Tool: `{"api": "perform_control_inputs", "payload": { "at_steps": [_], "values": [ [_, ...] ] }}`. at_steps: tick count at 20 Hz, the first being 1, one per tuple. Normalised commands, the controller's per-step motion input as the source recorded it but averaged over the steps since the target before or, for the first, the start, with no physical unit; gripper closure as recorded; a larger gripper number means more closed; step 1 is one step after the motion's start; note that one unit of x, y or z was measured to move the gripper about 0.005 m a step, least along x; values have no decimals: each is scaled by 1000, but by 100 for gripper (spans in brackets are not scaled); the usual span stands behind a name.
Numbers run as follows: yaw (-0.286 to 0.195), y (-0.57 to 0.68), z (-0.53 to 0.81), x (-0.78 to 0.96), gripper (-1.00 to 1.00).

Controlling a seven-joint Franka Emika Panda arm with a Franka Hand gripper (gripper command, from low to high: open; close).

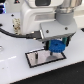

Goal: Insert the blue gear onto the right peg, followed by the red gear

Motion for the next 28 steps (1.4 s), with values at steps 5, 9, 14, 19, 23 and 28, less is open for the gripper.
{"api": "perform_control_inputs", "payload": {
  "at_steps": [5, 9, 14, 19, 23, 28],
  "values": [
    [0, -142, 66, 170, 100],
    [0, -81, 393, 138, 100],
    [0, -115, 255, 120, 100],
    [0, -92, 0, 175, 100],
    [0, -84, -56, 190, 100],
    [0, -85, -17, 182, 100]
  ]
}}
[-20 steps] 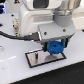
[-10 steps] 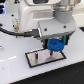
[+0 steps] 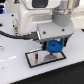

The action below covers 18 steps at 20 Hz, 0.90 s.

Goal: Insert the blue gear onto the right peg, followed by the red gear

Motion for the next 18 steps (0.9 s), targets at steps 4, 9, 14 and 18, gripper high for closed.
{"api": "perform_control_inputs", "payload": {
  "at_steps": [4, 9, 14, 18],
  "values": [
    [0, -43, 39, 110, 100],
    [0, -49, 308, 102, 100],
    [0, -81, 161, 124, 100],
    [0, -99, 19, 196, 100]
  ]
}}
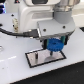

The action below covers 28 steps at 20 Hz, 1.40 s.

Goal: Insert the blue gear onto the right peg, followed by the red gear

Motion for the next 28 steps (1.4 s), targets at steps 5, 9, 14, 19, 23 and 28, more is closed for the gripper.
{"api": "perform_control_inputs", "payload": {
  "at_steps": [5, 9, 14, 19, 23, 28],
  "values": [
    [0, -51, -39, 197, 100],
    [0, -47, -49, 181, 100],
    [0, -59, 189, 129, 100],
    [0, -35, 163, 126, 100],
    [0, -93, 67, 336, 100],
    [0, -40, 57, 170, 100]
  ]
}}
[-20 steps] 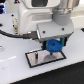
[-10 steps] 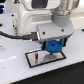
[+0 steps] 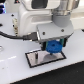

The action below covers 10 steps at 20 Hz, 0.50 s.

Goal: Insert the blue gear onto the right peg, followed by the red gear

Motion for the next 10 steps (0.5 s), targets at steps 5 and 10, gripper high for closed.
{"api": "perform_control_inputs", "payload": {
  "at_steps": [5, 10],
  "values": [
    [0, -66, 322, 112, 100],
    [0, -72, 208, 91, 100]
  ]
}}
